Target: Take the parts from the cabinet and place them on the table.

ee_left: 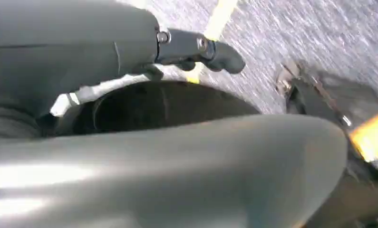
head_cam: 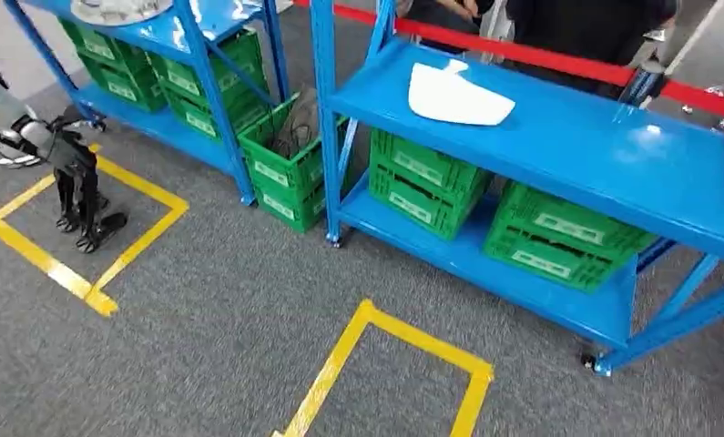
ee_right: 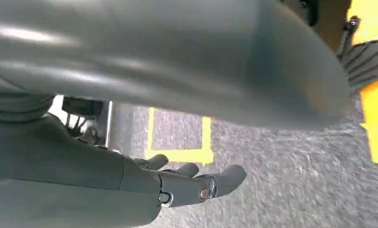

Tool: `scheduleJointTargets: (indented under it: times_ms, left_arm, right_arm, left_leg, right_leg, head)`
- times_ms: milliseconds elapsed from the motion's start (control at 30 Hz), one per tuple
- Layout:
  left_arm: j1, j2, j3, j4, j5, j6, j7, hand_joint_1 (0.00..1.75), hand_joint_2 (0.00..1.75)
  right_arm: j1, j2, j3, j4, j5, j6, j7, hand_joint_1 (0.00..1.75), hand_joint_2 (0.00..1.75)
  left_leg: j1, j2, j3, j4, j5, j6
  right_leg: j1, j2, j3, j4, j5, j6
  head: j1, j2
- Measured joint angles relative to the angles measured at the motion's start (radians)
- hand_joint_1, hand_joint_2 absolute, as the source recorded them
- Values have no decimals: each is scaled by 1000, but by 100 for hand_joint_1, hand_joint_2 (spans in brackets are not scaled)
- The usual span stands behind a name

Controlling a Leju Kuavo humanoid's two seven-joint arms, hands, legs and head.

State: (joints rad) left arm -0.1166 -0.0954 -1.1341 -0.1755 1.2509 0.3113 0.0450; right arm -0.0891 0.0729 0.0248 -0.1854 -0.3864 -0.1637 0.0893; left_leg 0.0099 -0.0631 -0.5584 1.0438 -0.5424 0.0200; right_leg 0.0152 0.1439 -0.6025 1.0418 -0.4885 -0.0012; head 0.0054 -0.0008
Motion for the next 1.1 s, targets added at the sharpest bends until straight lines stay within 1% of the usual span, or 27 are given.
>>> scheduleJointTargets:
  times_ms: [33,67,100,133,167,200,233,267,300,333,367,400,433,500,533,600,633,700,733,767,800,867,900,1000,1033,1067,1100]
  left_arm:
    - [-2,-3,0,-2,0,0,-1,0,0]
    - [-6,-4,0,-2,-1,0,0,0,0]
    - [0,-6,0,-2,-2,2,0,0,0]
    - [3,-5,0,-2,0,0,0,0,0]
    - [4,-4,0,-2,2,0,1,0,0]
    - [3,-4,0,-2,4,0,2,0,0]
    - [4,-4,0,-2,6,-1,5,0,0]
    - [5,-4,0,-2,8,-1,6,0,0]
    - [5,-4,0,-2,9,-2,8,0,0]
    - [6,-4,0,-2,9,-2,9,0,0]
    - [7,-4,0,-2,10,-3,12,0,0]
    - [9,-4,0,-1,12,-3,14,0,0]
    - [11,-4,0,-1,12,-4,13,0,0]
    - [10,-5,0,-1,12,-3,14,0,0]
    - [7,-5,0,-2,12,-3,14,0,0]
    - [9,-3,0,0,12,-3,11,0,0]
    - [7,-2,0,0,13,-5,11,0,0]
    - [6,-1,0,0,13,-6,11,0,0]
    - [6,-1,0,0,13,-6,11,0,0]
    - [4,-1,0,0,14,-8,11,0,0]
    - [1,0,0,0,14,-10,10,0,0]
    - [-2,1,0,0,12,-10,7,0,0]
    - [-2,1,0,0,11,-11,6,0,0]
    - [-2,0,0,-1,3,-8,-4,0,0]
    - [-2,0,0,-2,1,-6,-8,0,0]
    - [-3,-2,0,-2,0,-3,-11,0,0]
    - [-3,-2,0,-2,0,-2,-13,0,0]
  right_arm:
    - [3,-2,0,0,0,-1,0,0,0]
    - [3,-3,0,0,0,-2,-1,0,0]
    - [-1,-3,0,0,-1,-3,-3,0,0]
    - [-3,-3,0,0,-1,-3,-3,0,0]
    - [-3,-3,0,0,-3,-4,-3,0,0]
    - [-4,-3,0,0,-3,-5,-3,0,0]
    - [-2,-3,0,0,-3,-6,-3,0,0]
    - [-1,-3,0,0,-5,-7,-3,0,0]
    - [0,-3,0,0,-5,-8,-3,0,0]
    - [1,-3,1,0,-6,-10,-3,0,0]
    - [2,-3,1,0,-7,-11,-3,0,0]
    - [0,-3,1,0,-8,-11,-3,0,0]
    - [-2,-3,1,0,-8,-13,-3,0,0]
    - [0,-5,1,0,-8,-14,-3,0,0]
    - [-2,-5,2,0,-10,-14,-3,0,0]
    - [-3,-6,3,0,-11,-16,-3,0,0]
    - [-7,-6,3,0,-11,-17,-3,0,0]
    - [-8,-6,4,0,-11,-16,-3,0,0]
    - [-9,-5,5,0,-11,-16,-3,0,0]
    - [-8,-4,5,0,-11,-16,-2,0,0]
    - [-6,-4,5,0,-11,-17,1,0,0]
    - [-2,-4,5,0,-11,-17,3,0,0]
    - [0,-4,6,0,-11,-17,3,0,0]
    - [0,-4,6,0,-11,-15,8,0,0]
    - [0,-4,6,0,-11,-14,8,0,0]
    - [-2,-6,6,0,-11,-14,8,0,0]
    - [-3,-6,6,0,-12,-13,8,0,0]
  left_leg:
    - [16,19,24,-13,17,9]
    - [10,31,31,-20,19,11]
    - [9,45,36,-24,21,14]
    - [7,61,35,-24,21,14]
    - [6,76,33,-24,19,15]
    - [6,90,32,-24,16,15]
    - [6,103,33,-24,13,14]
    - [6,114,35,-24,9,13]
    - [7,126,39,-24,5,11]
    - [7,136,46,-24,0,8]
    - [6,145,51,-24,-4,3]
    - [2,153,54,-26,-8,-4]
    - [4,155,55,-26,-12,-10]
    - [10,175,66,-35,-11,-21]
    - [9,185,79,-42,-15,-30]
    - [13,96,54,7,-45,-32]
    - [13,75,14,82,-78,-31]
    - [13,66,-76,235,-126,-35]
    - [12,66,-100,264,-122,-35]
    - [12,65,-103,245,-90,-33]
    - [13,65,-87,190,-44,-31]
    - [13,58,-19,22,49,-26]
    - [11,47,-10,1,26,-26]
    - [5,45,4,-13,27,-13]
    - [8,46,7,-20,30,-7]
    - [15,51,13,-26,34,-1]
    - [14,53,16,-28,33,3]
  right_leg:
    - [2,11,6,6,-3,7]
    - [4,-38,1,30,-16,10]
    - [2,-86,-23,76,-50,18]
    - [-4,-113,-61,145,-90,25]
    - [-11,-126,-101,216,-122,31]
    - [-17,-132,-129,267,-138,36]
    - [-21,-135,-138,280,-131,41]
    - [-25,-137,-125,248,-100,44]
    - [-28,-142,-90,172,-54,45]
    - [-28,-158,-43,76,-7,43]
    - [-24,-199,-8,-2,15,38]
    - [-19,-210,-9,5,9,35]
    - [-14,-200,8,-5,10,28]
    - [-5,-182,3,-5,11,17]
    - [-7,-169,16,-23,15,9]
    - [-19,-150,39,-45,23,-3]
    - [-19,-140,38,-46,23,-7]
    - [-16,-114,39,-45,19,-12]
    - [-16,-106,40,-43,18,-13]
    - [-16,-94,41,-40,15,-14]
    - [-16,-84,43,-37,12,-11]
    - [-17,-71,49,-28,1,-2]
    - [-11,-69,47,-24,-3,5]
    - [-18,-65,24,-28,-6,25]
    - [-18,-64,27,-27,-7,30]
    - [-19,-73,32,-19,-13,35]
    - [-17,-104,18,17,-35,41]
  head:
    - [3,0]
    - [5,0]
    - [22,0]
    - [28,0]
    - [29,0]
    - [30,0]
    - [31,0]
    - [35,0]
    - [39,0]
    - [43,0]
    - [47,0]
    - [44,0]
    - [43,0]
    - [43,0]
    - [45,0]
    - [35,0]
    - [27,0]
    - [13,0]
    - [12,0]
    - [8,0]
    - [1,0]
    - [-11,0]
    - [-14,0]
    - [-10,0]
    - [-10,0]
    - [-9,0]
    - [1,0]
